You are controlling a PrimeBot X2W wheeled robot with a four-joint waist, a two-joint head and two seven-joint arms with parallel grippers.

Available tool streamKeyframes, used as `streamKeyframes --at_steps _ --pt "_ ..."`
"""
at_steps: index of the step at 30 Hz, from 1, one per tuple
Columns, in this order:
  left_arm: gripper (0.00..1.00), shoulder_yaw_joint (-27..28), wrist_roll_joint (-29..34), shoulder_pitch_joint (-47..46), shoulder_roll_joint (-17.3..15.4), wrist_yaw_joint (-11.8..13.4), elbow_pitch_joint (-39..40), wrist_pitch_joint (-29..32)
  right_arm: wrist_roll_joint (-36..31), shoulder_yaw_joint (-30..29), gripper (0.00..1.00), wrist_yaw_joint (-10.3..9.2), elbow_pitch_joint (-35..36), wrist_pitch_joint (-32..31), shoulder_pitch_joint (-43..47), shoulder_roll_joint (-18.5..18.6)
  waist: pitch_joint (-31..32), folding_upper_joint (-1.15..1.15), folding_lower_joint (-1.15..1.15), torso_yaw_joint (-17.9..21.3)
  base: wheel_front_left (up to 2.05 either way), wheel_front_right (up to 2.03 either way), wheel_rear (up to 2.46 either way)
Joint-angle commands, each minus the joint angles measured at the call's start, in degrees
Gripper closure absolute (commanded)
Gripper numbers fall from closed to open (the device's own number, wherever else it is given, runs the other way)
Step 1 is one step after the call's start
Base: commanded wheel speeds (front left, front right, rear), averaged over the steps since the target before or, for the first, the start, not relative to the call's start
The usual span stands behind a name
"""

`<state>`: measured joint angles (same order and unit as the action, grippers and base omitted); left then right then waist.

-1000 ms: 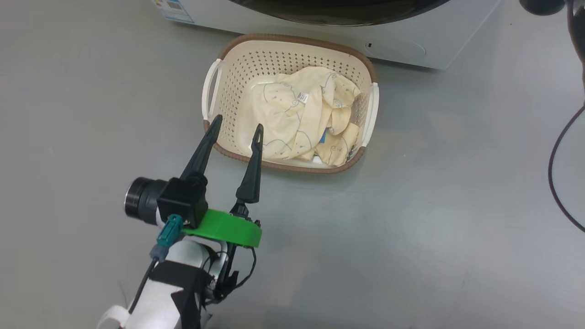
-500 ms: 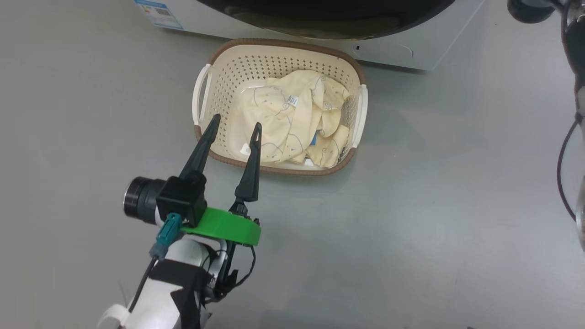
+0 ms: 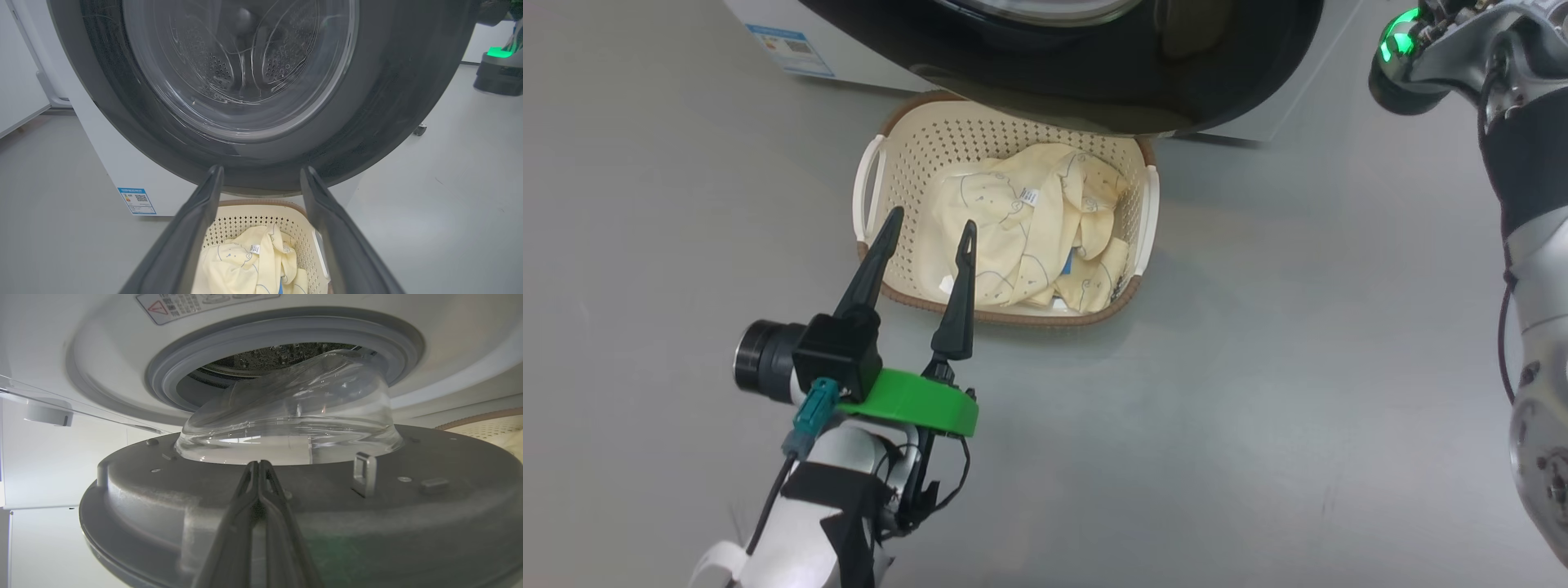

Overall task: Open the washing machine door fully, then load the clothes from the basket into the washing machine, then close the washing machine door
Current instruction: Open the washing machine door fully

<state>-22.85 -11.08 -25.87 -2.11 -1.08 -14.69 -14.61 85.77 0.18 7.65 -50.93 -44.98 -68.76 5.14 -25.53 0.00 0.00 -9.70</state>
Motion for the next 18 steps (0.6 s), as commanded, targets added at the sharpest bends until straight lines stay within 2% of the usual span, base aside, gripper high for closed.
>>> streamKeyframes --at_steps 1,9,18 --pt "0.00 2.06 0.41 -0.16 -0.76 -0.35 1.56 -0.39 1.02 0.92 1.00 -0.16 2.68 -1.28 0.25 -2.22 0.27 0.00 0.00 0.12 0.00 0.00 0.00" --pt "0.00 2.82 0.64 0.76 -0.76 -0.45 1.11 -0.39 8.28 6.06 1.00 -0.16 12.11 -4.45 7.18 -2.25 1.53 0.00 0.00 1.13 0.00 0.00 0.00" --pt "0.00 3.28 0.87 0.83 -0.76 -0.55 0.49 -0.39 14.48 14.72 1.00 -0.16 23.51 -3.75 15.70 -2.25 2.29 0.00 0.00 1.89 0.00 0.00 0.00"
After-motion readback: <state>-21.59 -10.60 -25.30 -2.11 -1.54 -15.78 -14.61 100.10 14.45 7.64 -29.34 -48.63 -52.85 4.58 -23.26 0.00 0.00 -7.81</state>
